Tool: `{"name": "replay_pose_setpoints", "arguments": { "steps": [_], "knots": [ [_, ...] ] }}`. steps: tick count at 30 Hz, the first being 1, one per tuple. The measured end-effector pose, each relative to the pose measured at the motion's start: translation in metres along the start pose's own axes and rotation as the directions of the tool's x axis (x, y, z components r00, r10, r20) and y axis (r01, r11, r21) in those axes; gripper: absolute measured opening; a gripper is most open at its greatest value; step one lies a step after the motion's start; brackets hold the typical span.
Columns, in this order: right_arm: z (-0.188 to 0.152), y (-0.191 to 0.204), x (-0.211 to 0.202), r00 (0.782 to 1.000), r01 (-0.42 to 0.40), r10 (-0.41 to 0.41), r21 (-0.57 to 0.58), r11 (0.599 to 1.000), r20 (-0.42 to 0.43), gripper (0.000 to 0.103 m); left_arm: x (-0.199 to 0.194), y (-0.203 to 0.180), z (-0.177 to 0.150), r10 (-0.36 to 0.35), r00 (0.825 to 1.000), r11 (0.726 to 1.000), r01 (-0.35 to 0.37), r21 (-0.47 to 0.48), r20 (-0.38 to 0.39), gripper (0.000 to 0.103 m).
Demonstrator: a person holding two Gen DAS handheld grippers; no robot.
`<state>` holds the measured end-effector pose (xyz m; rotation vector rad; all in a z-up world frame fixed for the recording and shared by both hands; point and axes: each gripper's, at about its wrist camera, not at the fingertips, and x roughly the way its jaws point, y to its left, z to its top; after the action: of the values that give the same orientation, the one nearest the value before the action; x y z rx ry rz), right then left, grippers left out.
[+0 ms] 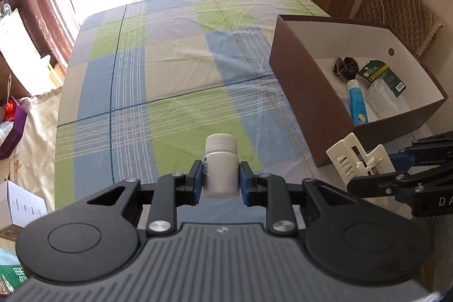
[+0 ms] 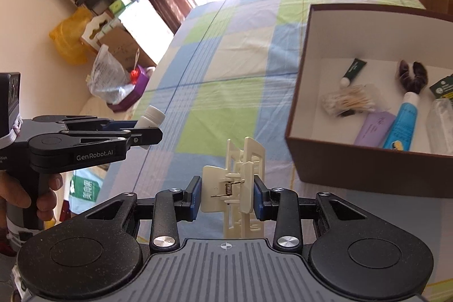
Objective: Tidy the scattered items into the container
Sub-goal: 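Grasp the cream clip with the right tool while the left tool grasps the white bottle, then carry the clip and white bottle over the box with both tools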
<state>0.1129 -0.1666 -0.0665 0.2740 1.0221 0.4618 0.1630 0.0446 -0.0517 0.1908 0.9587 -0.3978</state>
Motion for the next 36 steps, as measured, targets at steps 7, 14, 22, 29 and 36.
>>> {"name": "replay_pose_setpoints", "arguments": {
  "steps": [7, 14, 22, 29, 36],
  "knots": [
    [0.015, -0.016, -0.04, 0.997, 0.007, -0.01, 0.028, 1.0, 0.078, 0.039, -0.008, -0.031, 0.023, -0.013, 0.999, 0.999, 0.012, 0.033, 0.036, 0.022],
    [0.03, -0.04, -0.075, 0.986, 0.039, -0.045, 0.045, 0.998, 0.161, 0.039, -0.006, -0.069, 0.05, -0.053, 0.996, 0.995, 0.047, 0.082, 0.069, 0.022],
    [0.043, -0.07, -0.107, 0.969, 0.083, -0.095, 0.06, 0.995, 0.227, 0.039, 0.0, -0.108, 0.078, -0.097, 0.991, 0.988, 0.085, 0.131, 0.091, 0.022],
    [0.049, -0.092, -0.12, 0.959, 0.12, -0.133, 0.068, 0.99, 0.25, 0.039, 0.01, -0.13, 0.092, -0.124, 0.988, 0.982, 0.109, 0.155, 0.088, 0.022],
    [0.056, -0.119, -0.13, 0.948, 0.154, -0.172, 0.088, 0.984, 0.268, 0.039, 0.019, -0.144, 0.099, -0.142, 0.987, 0.977, 0.127, 0.173, 0.079, 0.022]
  ]
}}
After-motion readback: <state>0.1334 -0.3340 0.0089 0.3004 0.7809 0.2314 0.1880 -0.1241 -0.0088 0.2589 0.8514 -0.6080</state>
